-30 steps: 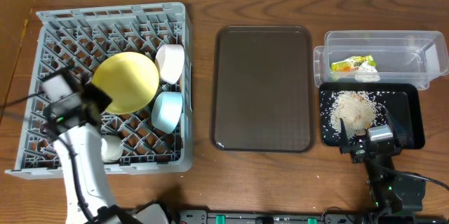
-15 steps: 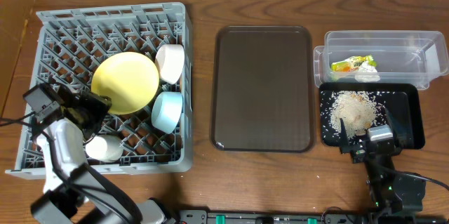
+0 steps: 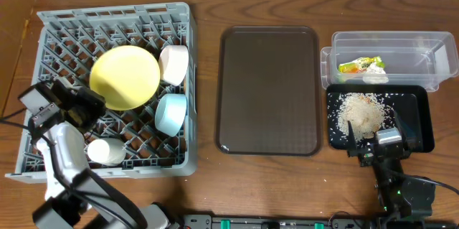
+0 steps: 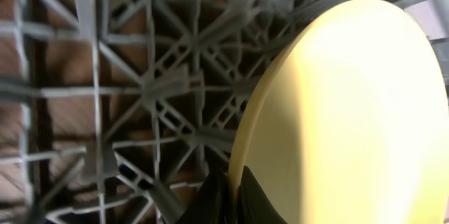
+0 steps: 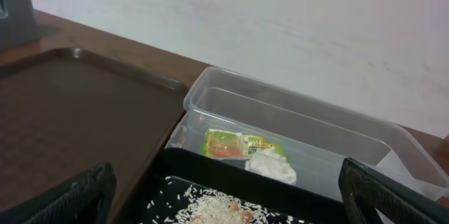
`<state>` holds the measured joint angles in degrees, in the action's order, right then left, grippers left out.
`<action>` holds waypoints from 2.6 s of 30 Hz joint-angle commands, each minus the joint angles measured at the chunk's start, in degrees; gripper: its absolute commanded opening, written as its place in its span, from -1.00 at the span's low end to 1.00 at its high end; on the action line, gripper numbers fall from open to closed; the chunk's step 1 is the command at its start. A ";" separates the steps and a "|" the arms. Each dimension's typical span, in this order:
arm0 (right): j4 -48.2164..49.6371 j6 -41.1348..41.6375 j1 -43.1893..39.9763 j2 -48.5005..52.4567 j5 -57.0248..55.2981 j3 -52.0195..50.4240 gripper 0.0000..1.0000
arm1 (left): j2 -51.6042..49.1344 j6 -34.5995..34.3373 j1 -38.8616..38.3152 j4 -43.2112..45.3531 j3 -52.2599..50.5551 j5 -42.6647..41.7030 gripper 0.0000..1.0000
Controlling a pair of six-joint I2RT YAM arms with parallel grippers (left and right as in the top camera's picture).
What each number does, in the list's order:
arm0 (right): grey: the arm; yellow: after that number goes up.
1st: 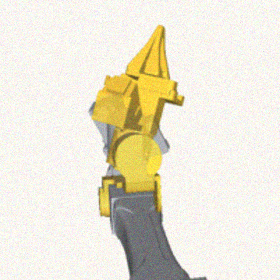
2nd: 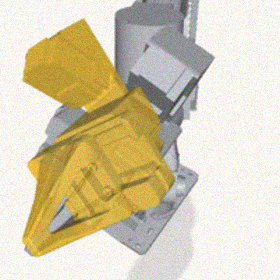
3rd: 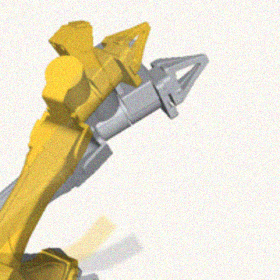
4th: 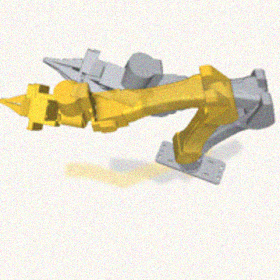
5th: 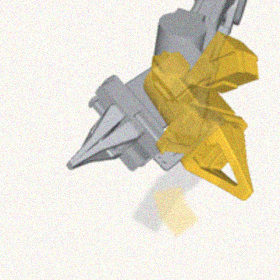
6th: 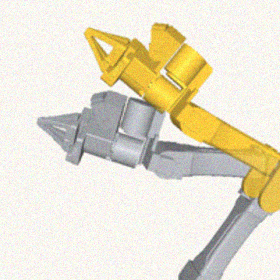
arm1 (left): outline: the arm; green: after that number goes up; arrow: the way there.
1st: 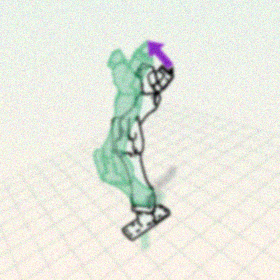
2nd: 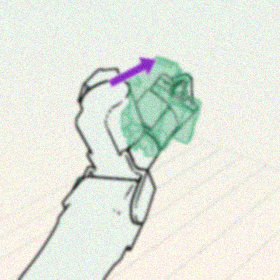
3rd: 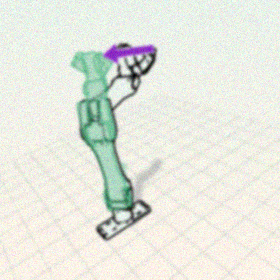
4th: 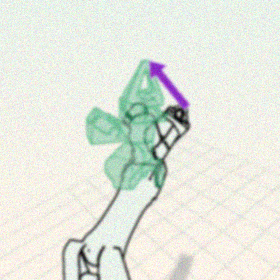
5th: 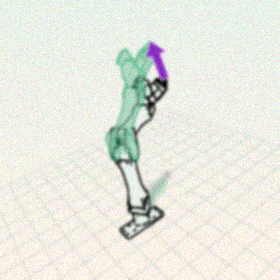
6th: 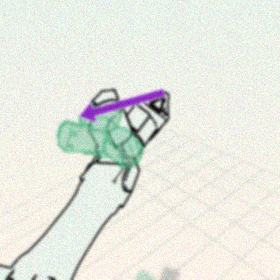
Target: Sort waste into correct bins and load items into the dishwasher
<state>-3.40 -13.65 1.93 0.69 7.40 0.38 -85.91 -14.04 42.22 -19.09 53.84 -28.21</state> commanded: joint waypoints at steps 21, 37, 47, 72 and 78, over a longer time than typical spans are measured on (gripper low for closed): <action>-0.24 0.79 -0.48 -0.24 -0.33 -0.07 0.99 | 10.73 20.20 -9.03 6.67 0.11 30.16 -0.85; -0.24 0.79 -0.48 -0.24 -0.33 -0.07 0.99 | 10.69 33.11 -27.65 10.19 0.11 54.66 -0.83; -0.24 0.79 -0.48 -0.24 -0.33 -0.07 0.98 | 13.35 21.97 -36.20 5.86 0.17 52.61 0.32; -0.24 0.79 -0.48 -0.24 -0.33 -0.07 0.99 | 35.80 5.70 -52.48 -21.09 0.26 0.96 0.79; -0.24 0.79 -0.48 -0.24 -0.33 -0.07 0.98 | 35.98 10.54 -52.48 -16.83 0.26 4.68 0.81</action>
<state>-3.38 -13.63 1.93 0.69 7.40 0.38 -50.13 -7.51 -10.04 -39.11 53.80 -23.94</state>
